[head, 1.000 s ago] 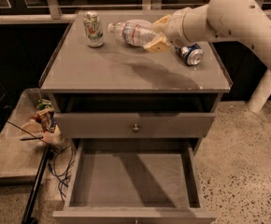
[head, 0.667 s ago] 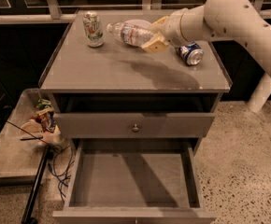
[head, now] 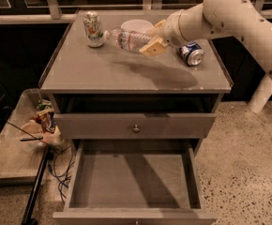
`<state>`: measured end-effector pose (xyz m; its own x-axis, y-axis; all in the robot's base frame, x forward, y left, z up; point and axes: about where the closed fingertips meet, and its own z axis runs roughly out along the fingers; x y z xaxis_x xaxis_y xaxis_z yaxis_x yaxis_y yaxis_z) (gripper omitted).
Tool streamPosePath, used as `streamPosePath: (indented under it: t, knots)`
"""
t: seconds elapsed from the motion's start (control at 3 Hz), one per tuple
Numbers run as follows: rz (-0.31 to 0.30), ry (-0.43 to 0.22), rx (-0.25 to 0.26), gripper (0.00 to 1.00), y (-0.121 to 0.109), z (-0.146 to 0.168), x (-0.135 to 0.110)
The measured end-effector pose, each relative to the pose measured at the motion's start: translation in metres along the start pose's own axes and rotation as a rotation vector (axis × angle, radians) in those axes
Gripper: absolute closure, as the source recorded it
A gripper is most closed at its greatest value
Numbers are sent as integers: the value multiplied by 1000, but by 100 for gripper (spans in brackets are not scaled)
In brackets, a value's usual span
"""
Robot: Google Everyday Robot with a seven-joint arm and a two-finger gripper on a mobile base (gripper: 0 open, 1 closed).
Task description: Pick water bottle from middle drawer and place on counter
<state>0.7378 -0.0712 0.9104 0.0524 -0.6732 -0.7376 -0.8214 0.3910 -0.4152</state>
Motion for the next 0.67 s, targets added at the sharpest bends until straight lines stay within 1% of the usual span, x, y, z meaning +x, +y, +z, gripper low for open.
streamPosePath:
  t: [0.33,0.67]
  knots:
    - [11,10,-38,100,9,1,2]
    - [28,16,-64,100,14,5,7]
